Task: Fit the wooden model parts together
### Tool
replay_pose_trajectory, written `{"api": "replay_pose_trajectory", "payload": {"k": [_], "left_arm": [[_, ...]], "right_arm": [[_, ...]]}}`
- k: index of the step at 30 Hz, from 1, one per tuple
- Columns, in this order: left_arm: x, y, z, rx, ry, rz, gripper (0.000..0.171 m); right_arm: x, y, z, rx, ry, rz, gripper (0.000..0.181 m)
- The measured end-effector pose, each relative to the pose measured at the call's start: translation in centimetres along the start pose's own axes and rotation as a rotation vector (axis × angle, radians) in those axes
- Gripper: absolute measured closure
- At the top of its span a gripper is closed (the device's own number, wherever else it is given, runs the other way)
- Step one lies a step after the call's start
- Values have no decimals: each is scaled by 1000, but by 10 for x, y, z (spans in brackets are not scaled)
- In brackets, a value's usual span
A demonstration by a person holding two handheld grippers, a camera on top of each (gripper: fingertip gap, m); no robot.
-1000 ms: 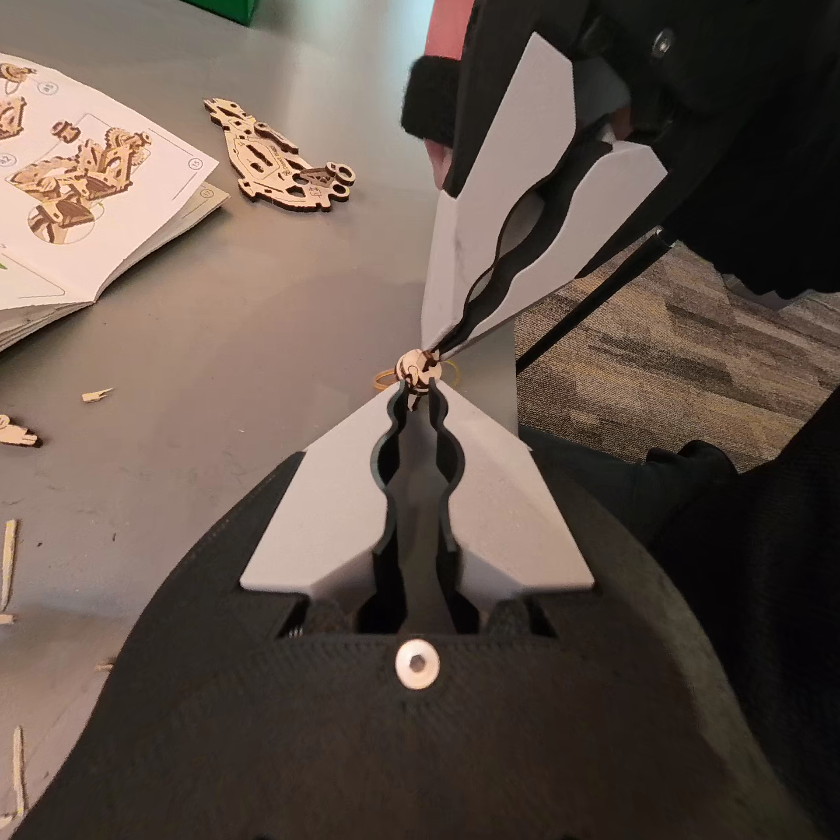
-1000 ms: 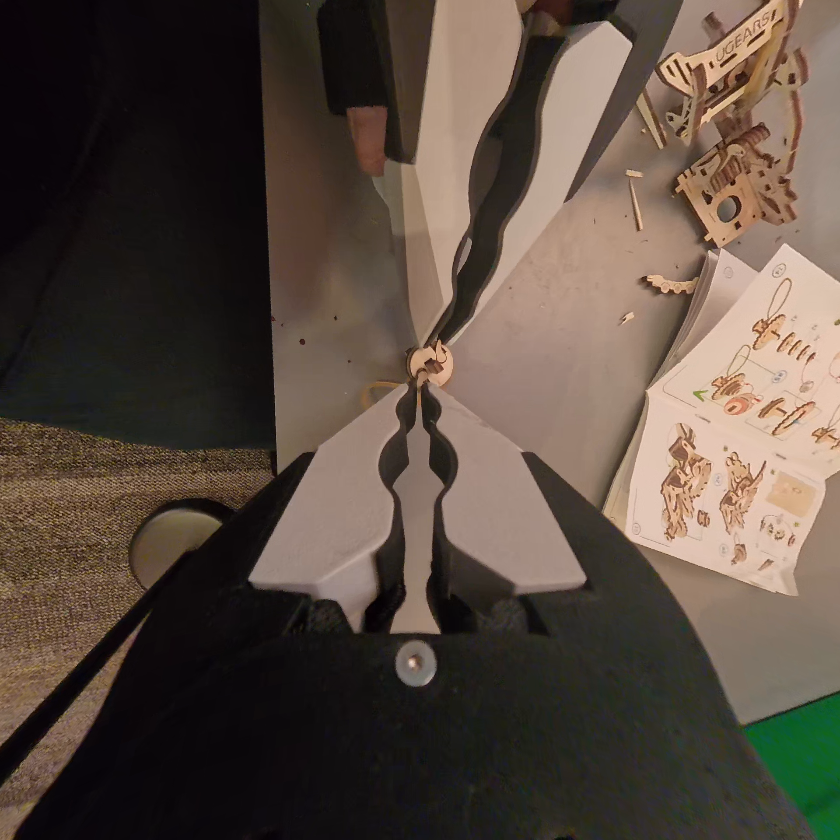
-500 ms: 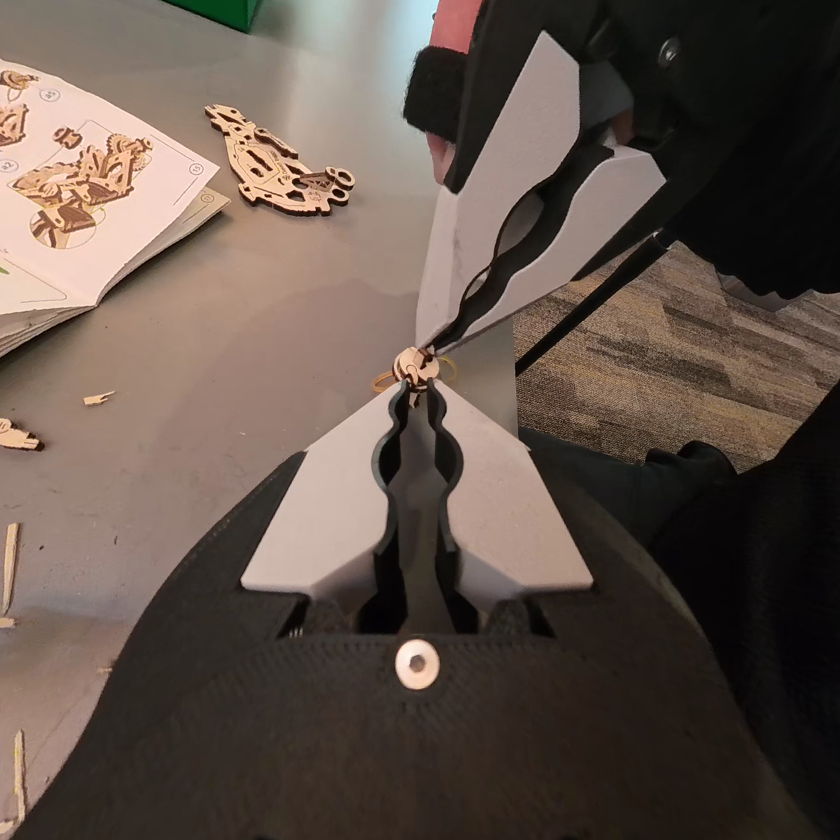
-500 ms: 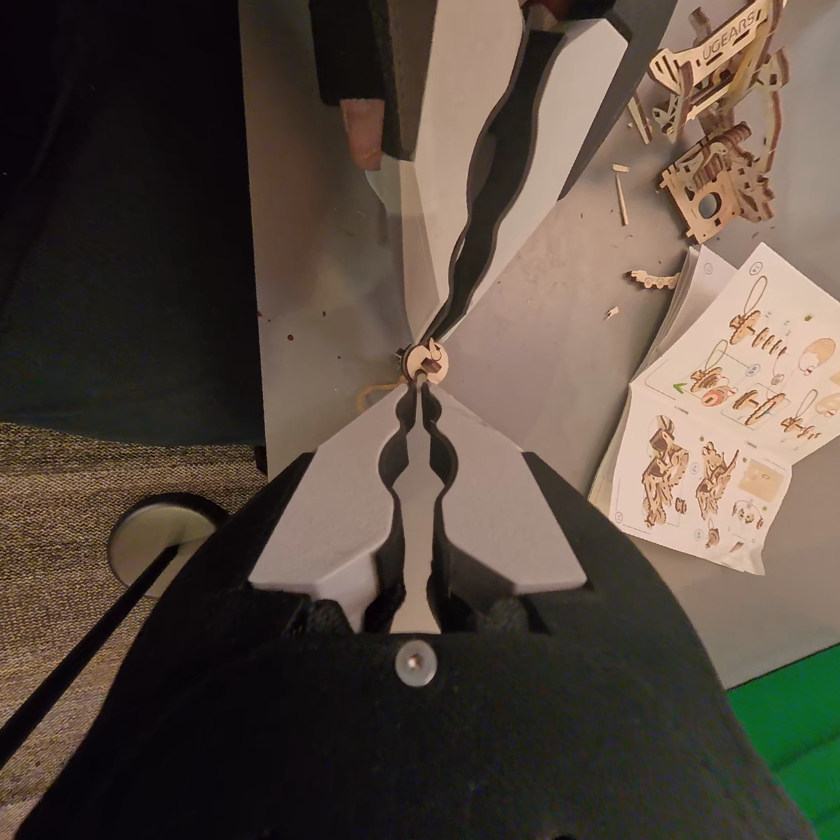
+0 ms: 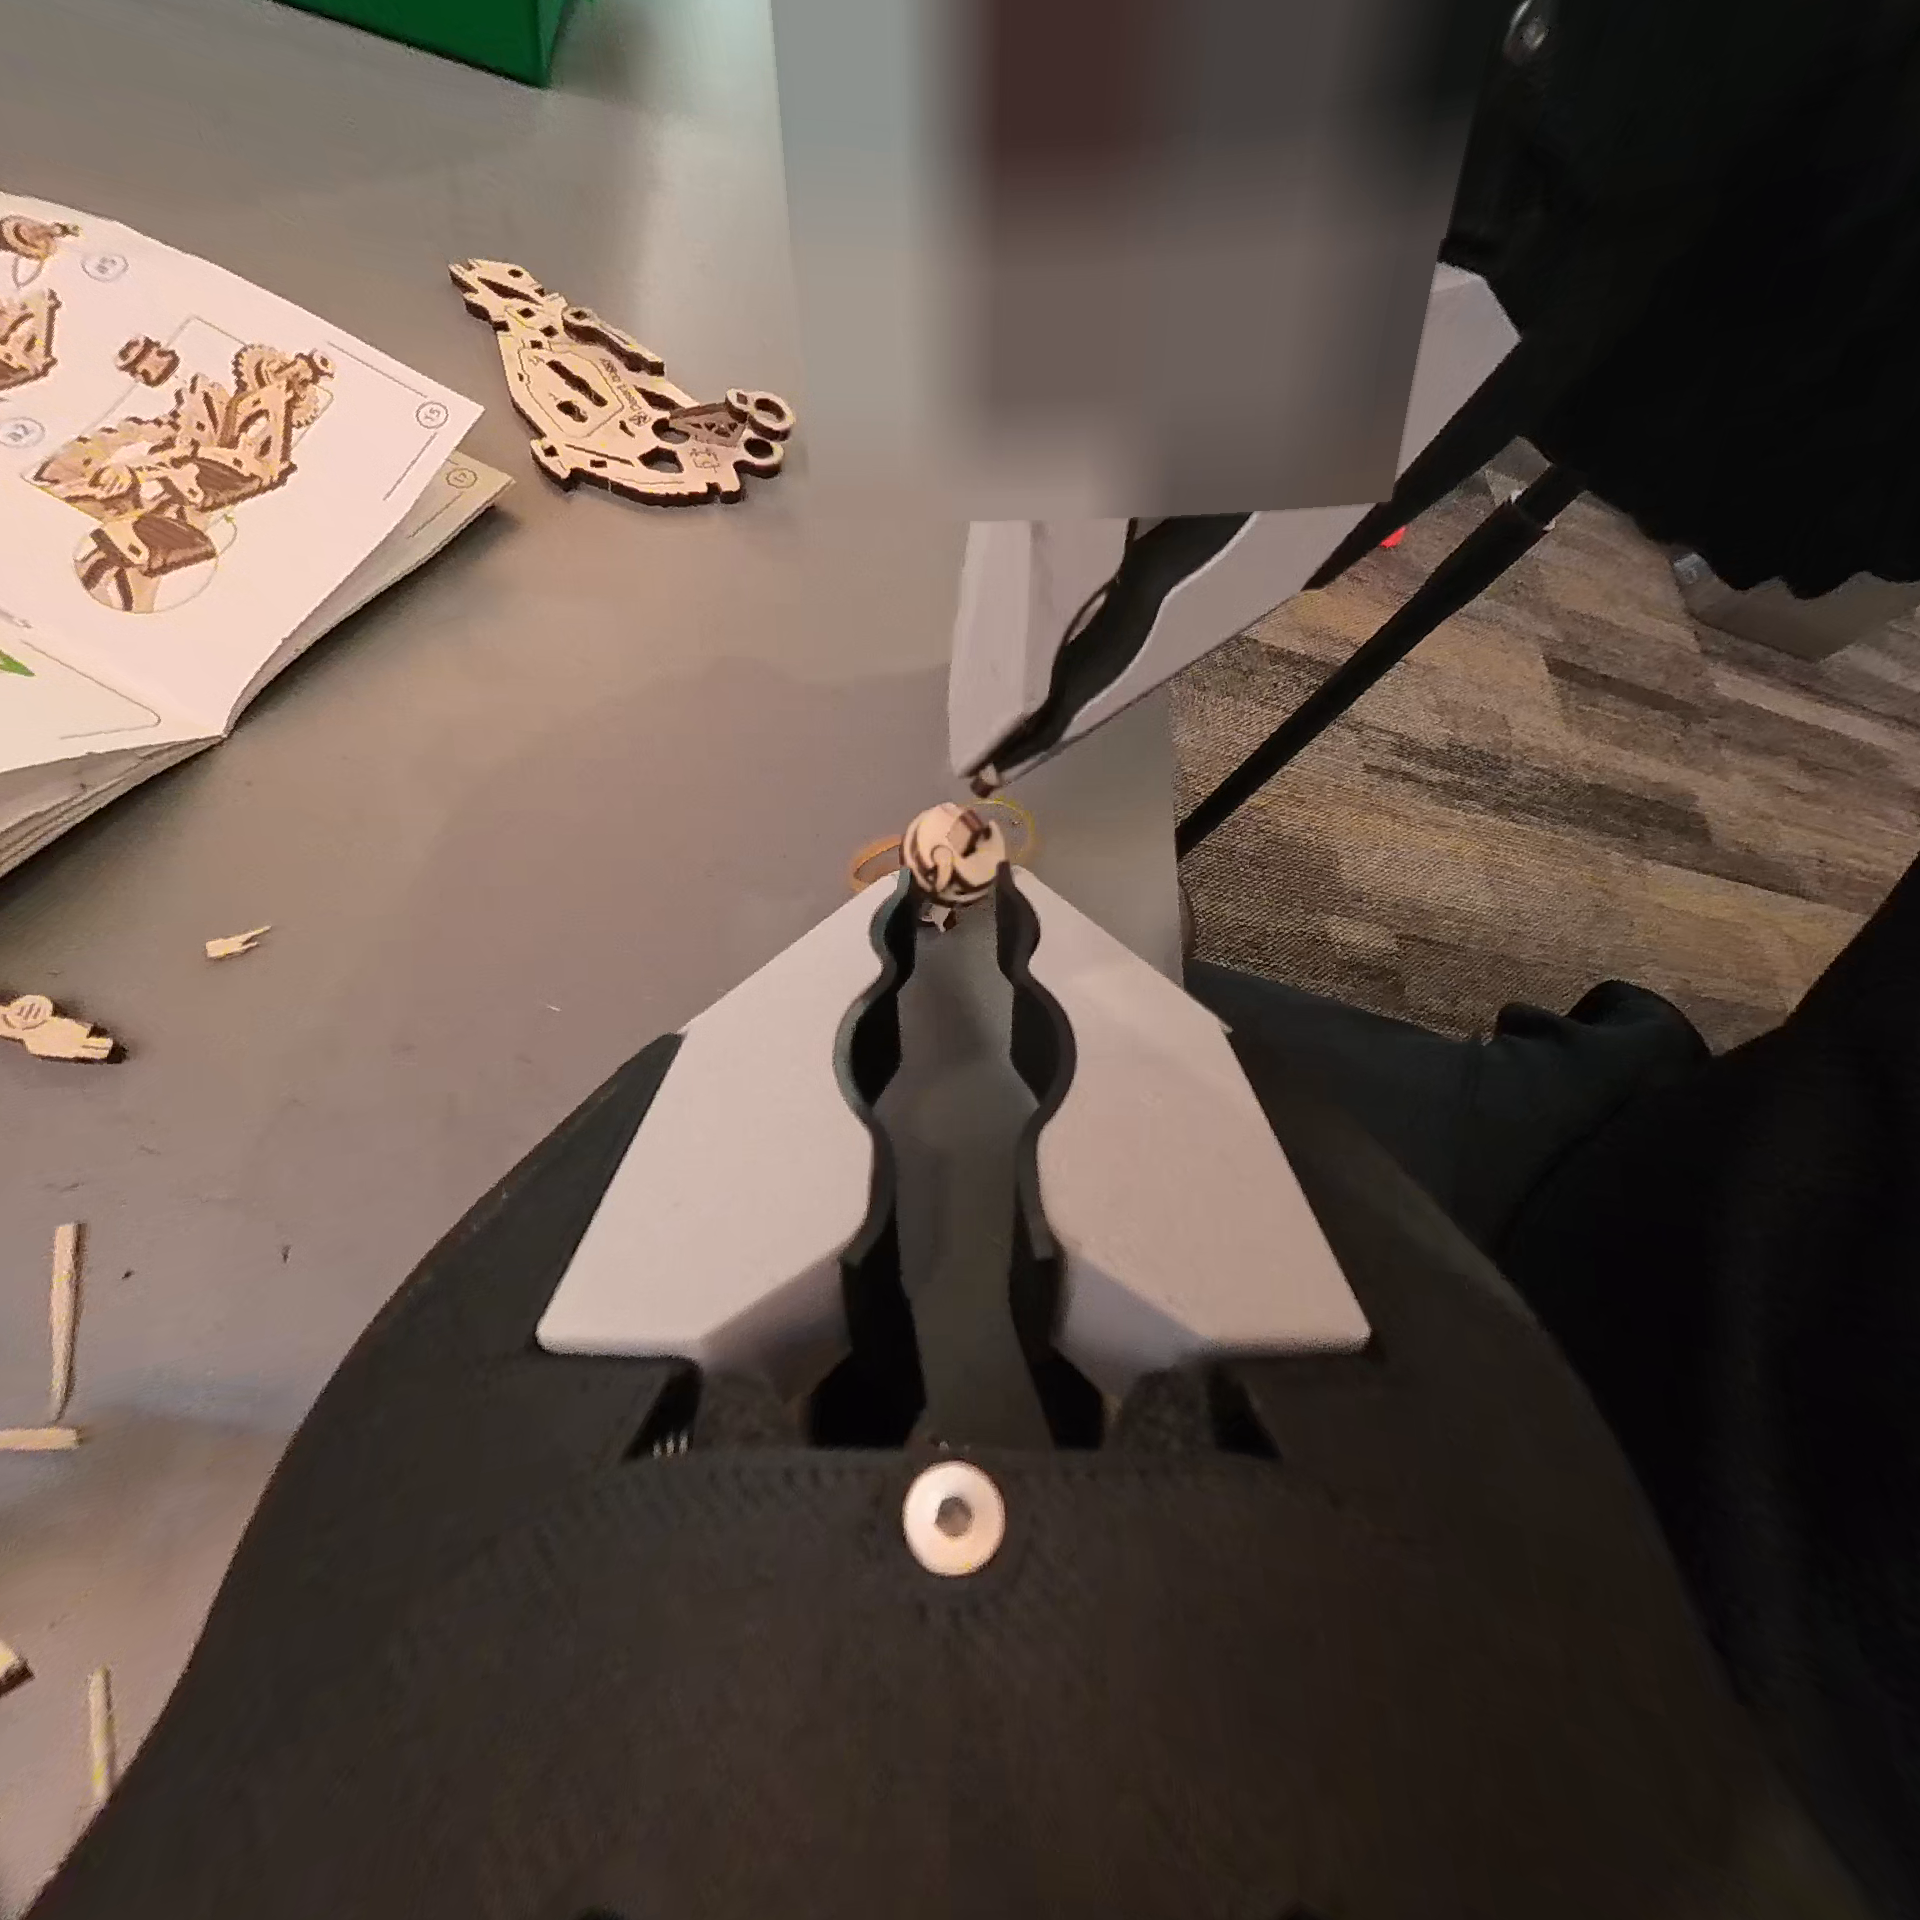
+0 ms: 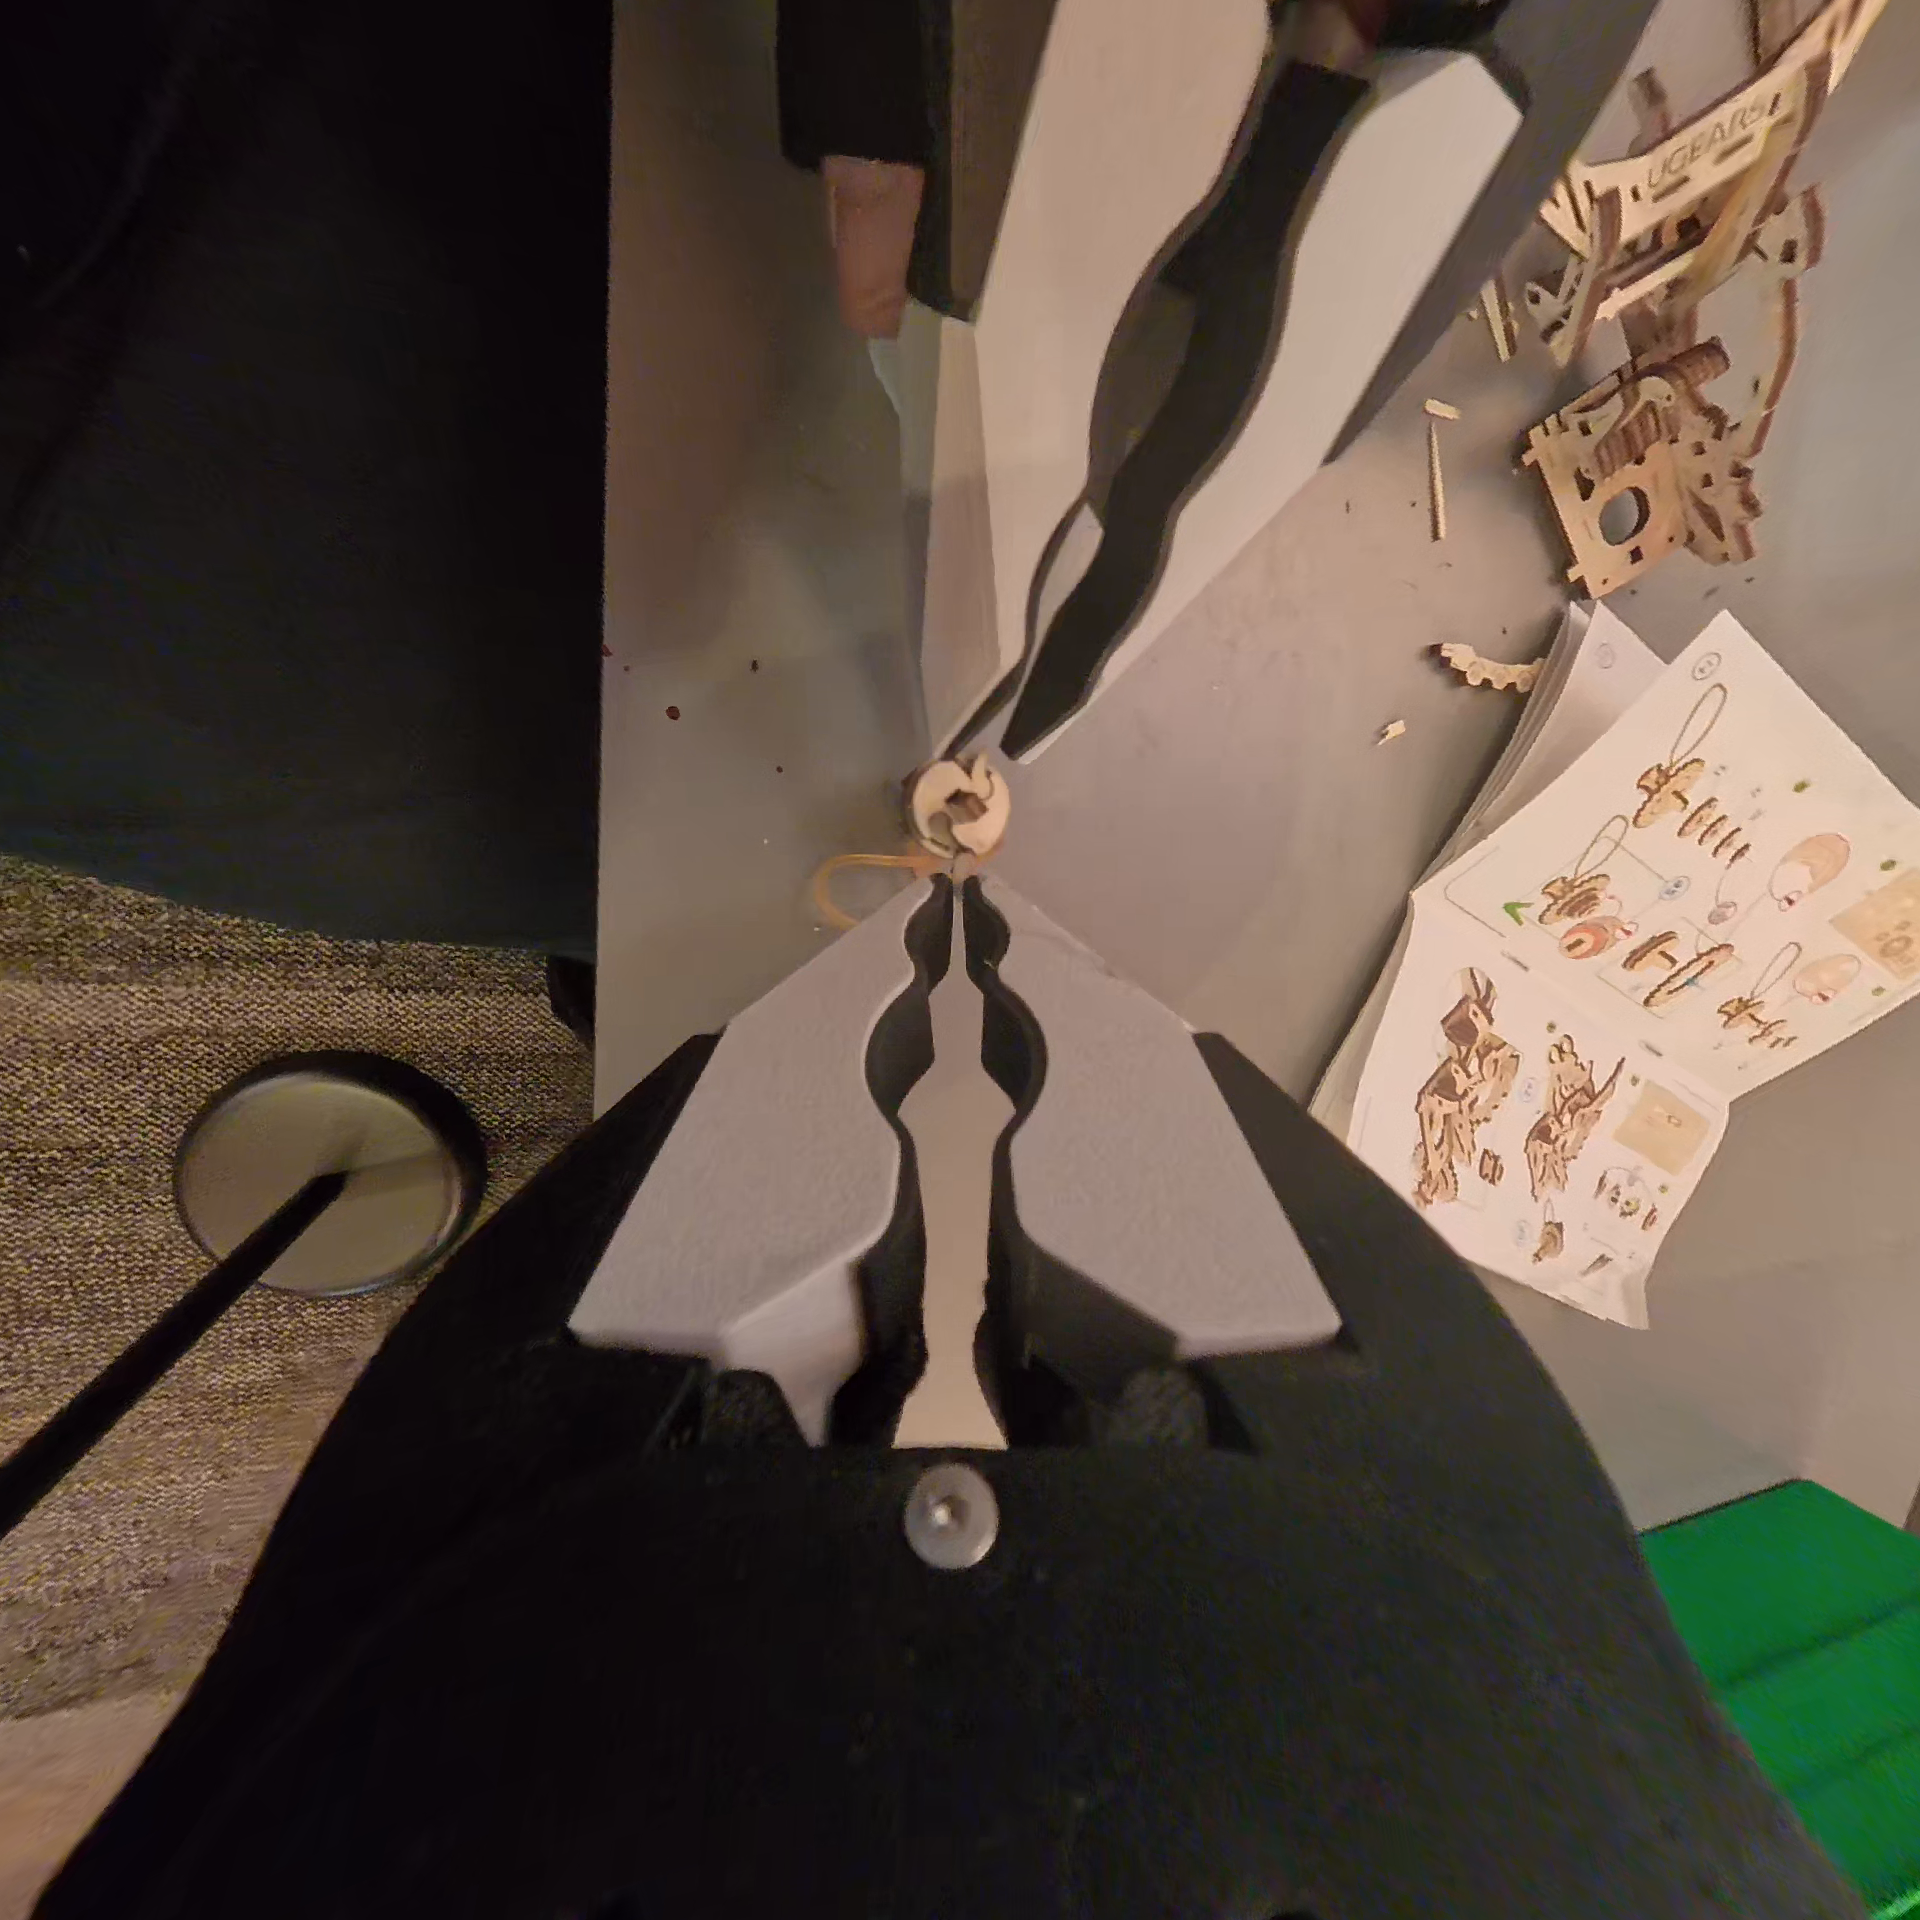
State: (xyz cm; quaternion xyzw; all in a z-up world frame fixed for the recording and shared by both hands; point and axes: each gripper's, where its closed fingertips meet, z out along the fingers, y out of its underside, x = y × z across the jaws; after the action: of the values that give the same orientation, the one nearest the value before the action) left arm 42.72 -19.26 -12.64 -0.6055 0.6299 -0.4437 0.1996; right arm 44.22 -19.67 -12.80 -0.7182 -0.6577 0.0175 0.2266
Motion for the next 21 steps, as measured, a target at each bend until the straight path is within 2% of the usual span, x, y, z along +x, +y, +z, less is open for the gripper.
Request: {"api": "replay_pose_trajectory", "payload": {"k": [9, 21], "left_arm": [[2, 3, 6, -22, -7, 25, 159], [2, 2, 6, -14, -1, 24, 161]], "right_arm": [[-4, -1, 3, -41, -31, -98, 181], [-8, -2, 4, -80, -80, -117, 181]]}}
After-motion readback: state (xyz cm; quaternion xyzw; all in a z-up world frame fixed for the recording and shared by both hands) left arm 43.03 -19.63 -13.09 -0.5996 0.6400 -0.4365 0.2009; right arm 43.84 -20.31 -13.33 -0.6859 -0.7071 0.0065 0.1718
